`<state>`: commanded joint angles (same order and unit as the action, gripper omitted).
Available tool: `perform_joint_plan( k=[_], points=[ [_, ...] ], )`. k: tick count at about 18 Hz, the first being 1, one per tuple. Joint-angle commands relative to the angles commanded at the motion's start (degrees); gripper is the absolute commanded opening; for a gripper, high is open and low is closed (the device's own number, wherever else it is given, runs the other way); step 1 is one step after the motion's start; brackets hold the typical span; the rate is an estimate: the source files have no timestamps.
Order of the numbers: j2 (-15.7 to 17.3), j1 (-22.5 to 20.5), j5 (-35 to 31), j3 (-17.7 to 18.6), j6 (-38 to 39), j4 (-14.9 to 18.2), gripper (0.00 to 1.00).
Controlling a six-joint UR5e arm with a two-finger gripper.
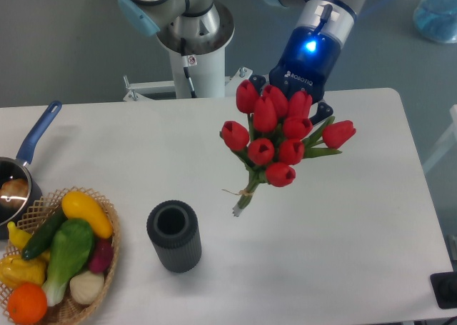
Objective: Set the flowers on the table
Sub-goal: 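Carry the red tulip bunch in the gripper away from the black vase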
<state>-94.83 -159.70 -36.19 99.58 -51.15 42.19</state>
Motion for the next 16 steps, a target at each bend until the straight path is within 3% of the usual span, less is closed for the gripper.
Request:
perform_joint_plan(
  k=[11, 16],
  points=[
    [0.5, 1.2, -24.3, 0.9, -2.5, 0.9, 0.17],
    [-0.4, 6.4, -38.7, 1.6, -6.8, 5.1, 0.17]
  ],
)
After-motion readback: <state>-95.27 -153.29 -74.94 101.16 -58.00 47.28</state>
